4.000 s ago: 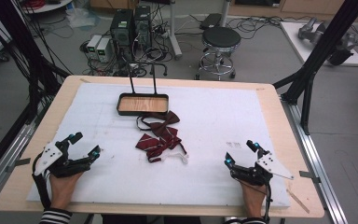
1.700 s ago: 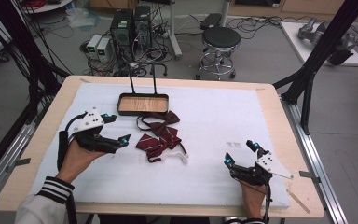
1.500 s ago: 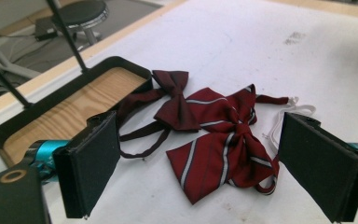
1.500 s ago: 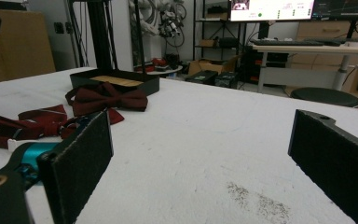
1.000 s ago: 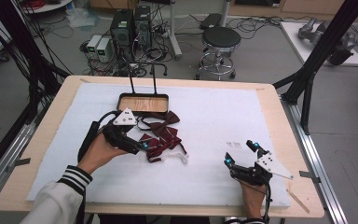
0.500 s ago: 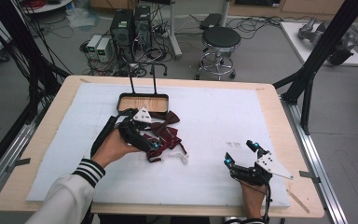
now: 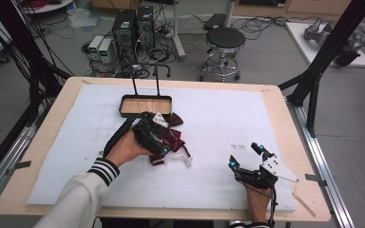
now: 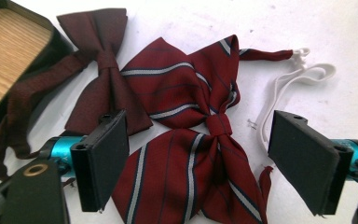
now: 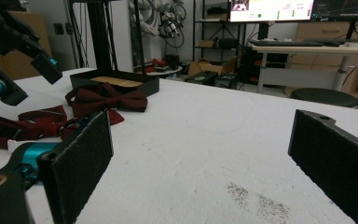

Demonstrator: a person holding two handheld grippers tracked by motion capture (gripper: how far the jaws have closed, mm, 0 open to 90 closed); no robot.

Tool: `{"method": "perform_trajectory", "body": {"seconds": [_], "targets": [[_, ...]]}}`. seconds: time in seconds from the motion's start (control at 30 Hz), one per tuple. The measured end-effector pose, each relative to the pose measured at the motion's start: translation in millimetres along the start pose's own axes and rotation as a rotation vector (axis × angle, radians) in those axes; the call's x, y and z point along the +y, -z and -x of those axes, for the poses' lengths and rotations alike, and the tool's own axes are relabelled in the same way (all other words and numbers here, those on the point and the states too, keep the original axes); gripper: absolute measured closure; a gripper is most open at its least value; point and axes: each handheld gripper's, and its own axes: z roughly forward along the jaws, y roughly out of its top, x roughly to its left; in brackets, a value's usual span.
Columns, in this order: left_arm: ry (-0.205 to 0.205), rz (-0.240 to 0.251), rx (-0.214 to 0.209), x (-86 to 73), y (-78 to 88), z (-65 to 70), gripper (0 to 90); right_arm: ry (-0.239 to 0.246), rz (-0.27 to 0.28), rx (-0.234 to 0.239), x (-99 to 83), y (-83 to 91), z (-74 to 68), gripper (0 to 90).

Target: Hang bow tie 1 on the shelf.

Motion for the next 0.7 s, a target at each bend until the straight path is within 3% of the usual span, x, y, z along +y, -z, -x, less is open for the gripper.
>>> {"method": "perform_trajectory", "body": {"seconds": [0.7], "targets": [[0.004, -0.16, -0.018, 14.3, -26.9, 1.3, 29.4, 0.0, 0.001, -0.002, 0.0, 0.0, 1.0, 5.6]]}}
